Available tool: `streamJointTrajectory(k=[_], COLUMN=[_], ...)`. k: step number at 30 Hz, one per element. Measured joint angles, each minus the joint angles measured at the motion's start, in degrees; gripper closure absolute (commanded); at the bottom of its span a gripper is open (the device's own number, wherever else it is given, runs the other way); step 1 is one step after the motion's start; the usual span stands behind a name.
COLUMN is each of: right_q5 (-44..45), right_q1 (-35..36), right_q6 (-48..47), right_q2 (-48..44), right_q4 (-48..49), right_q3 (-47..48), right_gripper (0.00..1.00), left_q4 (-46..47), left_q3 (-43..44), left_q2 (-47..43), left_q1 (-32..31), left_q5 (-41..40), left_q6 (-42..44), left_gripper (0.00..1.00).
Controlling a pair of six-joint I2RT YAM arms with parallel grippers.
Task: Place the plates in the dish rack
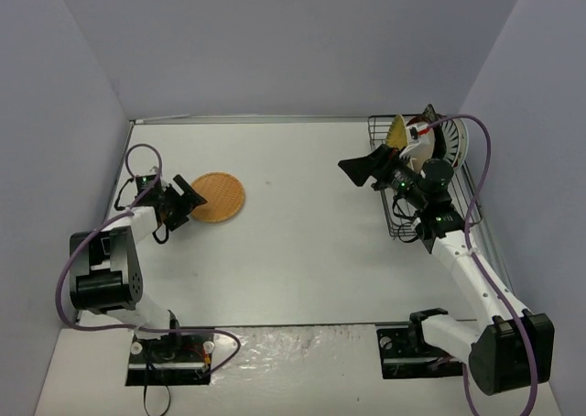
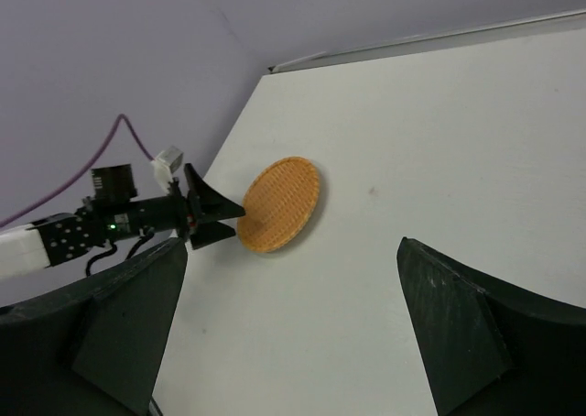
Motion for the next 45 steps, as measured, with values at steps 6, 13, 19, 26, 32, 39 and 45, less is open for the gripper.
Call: streamJointTrajectory(k=[6,13,19,26,32,39,45], right_q5=[-3.44,-5.16,-5.21,-2.35,0.50,3.40,3.83], right_q1=[0.31,0.50,2.09,8.39,12.73,18.72,23.08], right_q6=[2.06,2.26,0.70,-2.72,-1.56,1.86,4.90], right_q2=[-0.36,-0.33,-0.21,1.18,5.44,14.57,21.74], right_q4=[3.84,4.77,3.54,0.00,-0.64,-0.77,-0.53], right_q3=[-0.20,-0.24,-0.24,0.29,1.22,5.64,9.19], right_gripper=[0.03,0.02,0.02,0.01,0.01,0.01,0.02], left_q4=[9.93,21.70,28.50,30.67,25.73,18.86,17.72], left_q3=[-4.22,-7.27,-9.25,-11.51,-14.15,-15.79,-16.71], left_q2=[2.20,5.54,8.85,7.44,-1.02,-18.76,-28.11], left_q1=[2.45,2.88,3.12,3.12,3.06,2.39,1.11], left_q5=[3.66,6.51,7.88,9.62,10.57,12.28,15.49], left_q6=[-4.79,-10.09,-13.93,-17.69,-17.91,-18.84,-22.15], left_gripper=[0.34,0.51,0.87,1.00,1.00,1.00,1.00])
